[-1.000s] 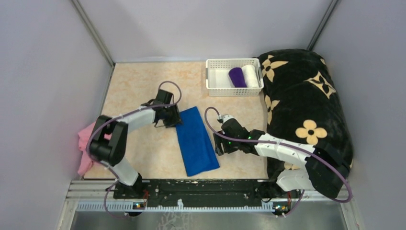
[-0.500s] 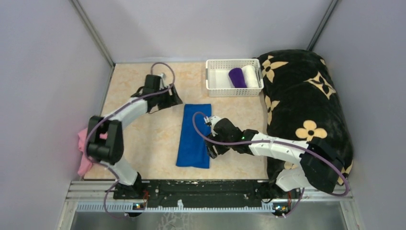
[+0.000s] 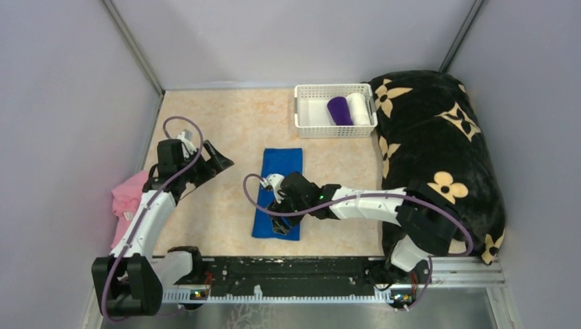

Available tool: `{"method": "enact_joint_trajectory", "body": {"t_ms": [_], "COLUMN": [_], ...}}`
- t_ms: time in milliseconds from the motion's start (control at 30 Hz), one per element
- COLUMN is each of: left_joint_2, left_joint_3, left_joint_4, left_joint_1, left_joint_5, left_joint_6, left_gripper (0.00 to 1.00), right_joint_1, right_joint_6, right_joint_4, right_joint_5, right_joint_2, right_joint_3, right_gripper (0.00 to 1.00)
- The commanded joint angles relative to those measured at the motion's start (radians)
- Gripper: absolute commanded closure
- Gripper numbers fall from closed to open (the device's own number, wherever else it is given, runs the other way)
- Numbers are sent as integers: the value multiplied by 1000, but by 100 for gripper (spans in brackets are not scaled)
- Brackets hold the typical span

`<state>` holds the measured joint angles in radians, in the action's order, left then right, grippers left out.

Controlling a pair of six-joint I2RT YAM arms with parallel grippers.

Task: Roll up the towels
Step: Roll the towel at the center of the board.

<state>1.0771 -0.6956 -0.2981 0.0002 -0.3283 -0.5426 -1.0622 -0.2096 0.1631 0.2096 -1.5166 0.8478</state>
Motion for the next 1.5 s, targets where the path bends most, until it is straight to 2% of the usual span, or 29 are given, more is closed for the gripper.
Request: {"method": "enact_joint_trajectory", "body": {"t_ms": [0, 267, 433, 633, 767, 1000, 1133, 1333, 1467], "left_joint_2": [-65, -77, -119, -260, -336, -352, -343, -295, -268], "left_joint_3": [36, 95, 146, 247, 305, 329, 335, 360, 370], "left_joint_4": [-47, -61, -71, -86, -107, -188, -216, -193, -180], "left_joint_1": [15, 15, 17, 8, -24, -192, -265, -289, -311], "left_joint_5": [-80, -231, -188, -122, -61, 135, 227, 249, 260], "left_joint_6": [69, 43, -26, -140, -228, -365, -425, -461, -479], "left_gripper": [1, 1, 7, 13, 17, 19, 20, 23, 27], "right_joint_1": [-16, -15, -15, -76, -129, -183, -193, -203, -215], "right_joint_6": [-9, -15, 84, 142, 105, 114, 114, 132, 153], "right_joint_4": [-101, -109, 41, 128, 71, 13, -36, -63, -45], "right_joint_5": [63, 26, -36, -189, -199, -219, -225, -267, -367], "right_joint_2": [-120, -398, -451, -256, -195, -245, -272, -328, -345], "right_joint_3": [81, 299, 477, 384, 303, 283, 263, 226, 204], "right_gripper": [35, 36, 36, 36, 40, 56, 57, 56, 54]}}
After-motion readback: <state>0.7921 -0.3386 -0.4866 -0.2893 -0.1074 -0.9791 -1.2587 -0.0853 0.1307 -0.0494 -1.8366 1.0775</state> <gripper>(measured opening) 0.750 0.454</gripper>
